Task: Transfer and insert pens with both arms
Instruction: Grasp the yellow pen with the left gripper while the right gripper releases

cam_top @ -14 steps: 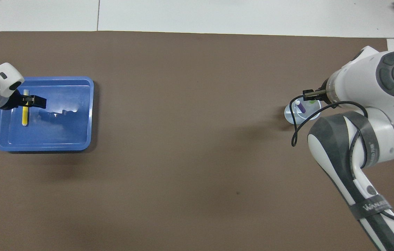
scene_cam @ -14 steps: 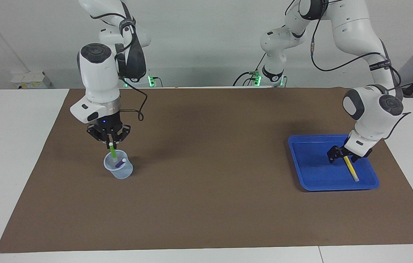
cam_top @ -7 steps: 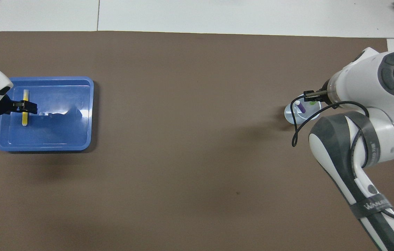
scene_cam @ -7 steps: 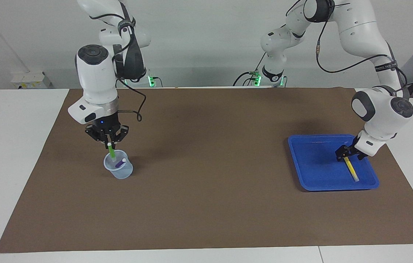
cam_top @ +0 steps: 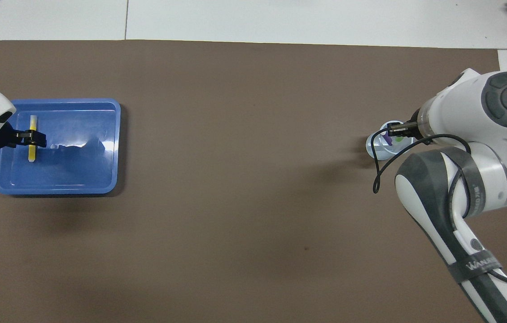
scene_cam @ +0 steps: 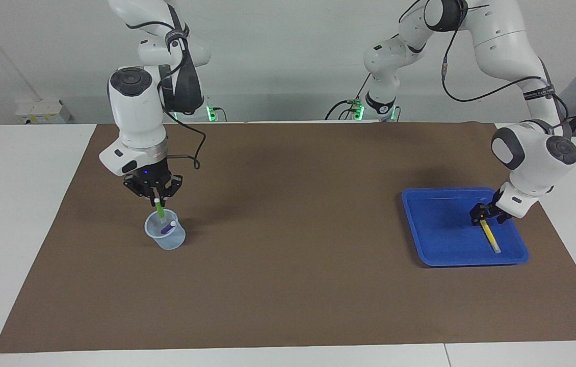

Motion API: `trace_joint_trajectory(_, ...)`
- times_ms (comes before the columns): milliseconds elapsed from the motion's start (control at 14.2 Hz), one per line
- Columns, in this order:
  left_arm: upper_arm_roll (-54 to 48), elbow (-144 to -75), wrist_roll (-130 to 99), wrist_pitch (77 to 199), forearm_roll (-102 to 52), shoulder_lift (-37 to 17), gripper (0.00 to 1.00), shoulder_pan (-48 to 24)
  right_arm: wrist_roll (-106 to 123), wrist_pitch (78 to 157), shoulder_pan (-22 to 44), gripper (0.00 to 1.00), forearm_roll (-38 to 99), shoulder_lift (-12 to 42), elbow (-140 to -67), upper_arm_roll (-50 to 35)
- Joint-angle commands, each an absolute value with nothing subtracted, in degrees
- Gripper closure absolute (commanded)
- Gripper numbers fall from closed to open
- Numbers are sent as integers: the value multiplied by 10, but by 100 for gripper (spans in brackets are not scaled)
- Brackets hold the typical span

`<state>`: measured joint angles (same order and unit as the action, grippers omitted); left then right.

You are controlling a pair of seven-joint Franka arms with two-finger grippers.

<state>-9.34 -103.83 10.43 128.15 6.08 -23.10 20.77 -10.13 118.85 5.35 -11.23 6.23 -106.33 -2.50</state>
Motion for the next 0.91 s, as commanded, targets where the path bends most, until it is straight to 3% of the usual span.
trace_joint_trajectory(0, -97, -1016, 107, 1289, 47, -251, 16, 210, -99, 1183, 47, 50, -98, 45, -1078, -30)
trace_joint_trajectory(70, -97, -1006, 108, 1292, 52, -261, 16, 210, -105, 1183, 47, 43, -98, 45, -1078, -30)
trace_joint_trajectory(211, -96, -1000, 108, 1295, 55, -267, 18, 214, -107, 1183, 47, 41, -98, 44, -1078, -31)
trace_joint_trajectory(281, -96, -998, 108, 1297, 55, -268, 22, 213, -107, 1182, 48, 39, -98, 43, -1077, -30)
trace_joint_trajectory(352, -96, -996, 108, 1296, 60, -268, 34, 211, -107, 1180, 50, 38, -98, 42, -1076, -31)
trace_joint_trajectory(633, -96, -994, 108, 1311, 68, -281, 46, 210, -107, 1171, 54, 31, -97, 33, -1067, -38)
trace_joint_trajectory(844, -96, -932, 118, 1297, 79, -337, 45, 216, -108, 1174, 69, 28, -62, 27, -1056, -46)
